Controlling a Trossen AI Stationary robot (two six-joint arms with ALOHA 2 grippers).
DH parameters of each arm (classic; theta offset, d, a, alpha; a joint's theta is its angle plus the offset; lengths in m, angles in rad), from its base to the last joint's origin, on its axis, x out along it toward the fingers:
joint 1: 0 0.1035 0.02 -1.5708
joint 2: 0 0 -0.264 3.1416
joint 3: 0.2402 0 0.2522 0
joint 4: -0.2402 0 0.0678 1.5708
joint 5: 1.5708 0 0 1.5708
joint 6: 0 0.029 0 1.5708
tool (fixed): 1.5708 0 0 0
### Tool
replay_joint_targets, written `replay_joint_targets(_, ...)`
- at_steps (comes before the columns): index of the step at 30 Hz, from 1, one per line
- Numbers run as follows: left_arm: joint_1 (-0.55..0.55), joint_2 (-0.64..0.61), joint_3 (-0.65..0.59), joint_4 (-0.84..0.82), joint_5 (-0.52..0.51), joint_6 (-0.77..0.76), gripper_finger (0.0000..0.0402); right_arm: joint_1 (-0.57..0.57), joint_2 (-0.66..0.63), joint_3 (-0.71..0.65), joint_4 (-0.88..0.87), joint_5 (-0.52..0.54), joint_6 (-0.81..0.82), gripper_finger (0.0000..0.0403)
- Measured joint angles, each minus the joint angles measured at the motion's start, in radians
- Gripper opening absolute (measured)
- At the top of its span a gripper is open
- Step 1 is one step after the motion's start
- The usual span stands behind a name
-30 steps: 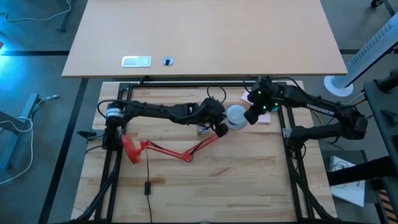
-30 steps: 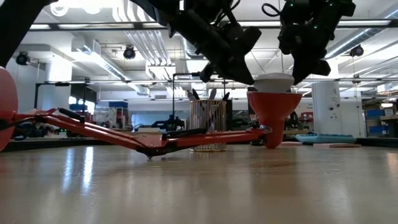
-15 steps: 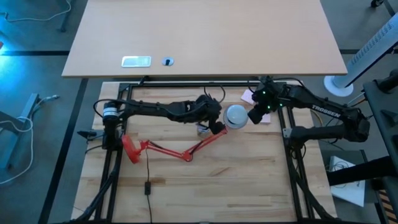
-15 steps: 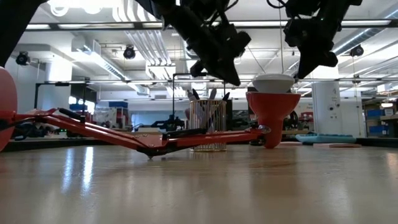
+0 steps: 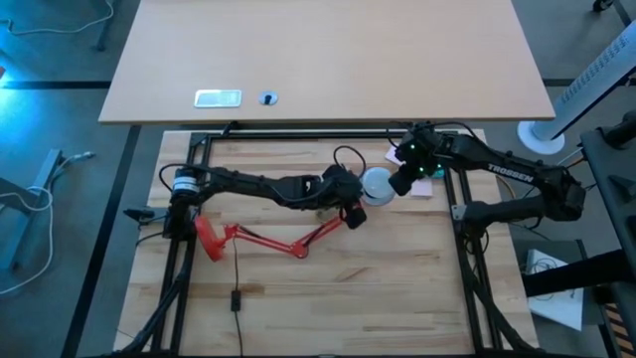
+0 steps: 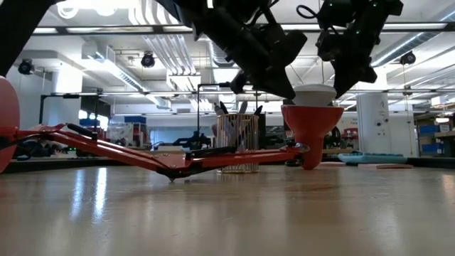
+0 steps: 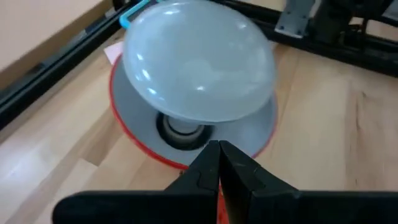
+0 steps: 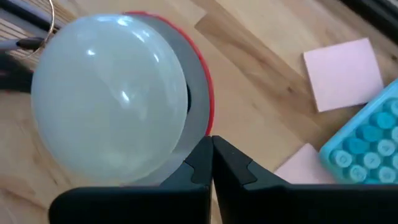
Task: Screw lightbulb
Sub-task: Insert the light bulb into the lamp
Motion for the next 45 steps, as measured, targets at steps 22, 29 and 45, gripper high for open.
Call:
replay_joint_targets(22, 0.012, -0.009, 0.066, -0.087, 0.153, 0.033, 0.0, 0.029, -0.045, 0.095, -0.065, 0.155, 0.003, 0.0)
replay_joint_targets(29, 0.008, 0.004, 0.065, -0.034, 0.197, 0.036, 0.0, -0.007, 0.002, 0.075, 0.073, 0.148, -0.059, 0.0)
replay_joint_targets(45, 0.06, 0.006, 0.05, -0.044, 0.181, 0.109, 0.0, -0.033, 0.068, 0.055, 0.017, -0.049, -0.104, 0.0)
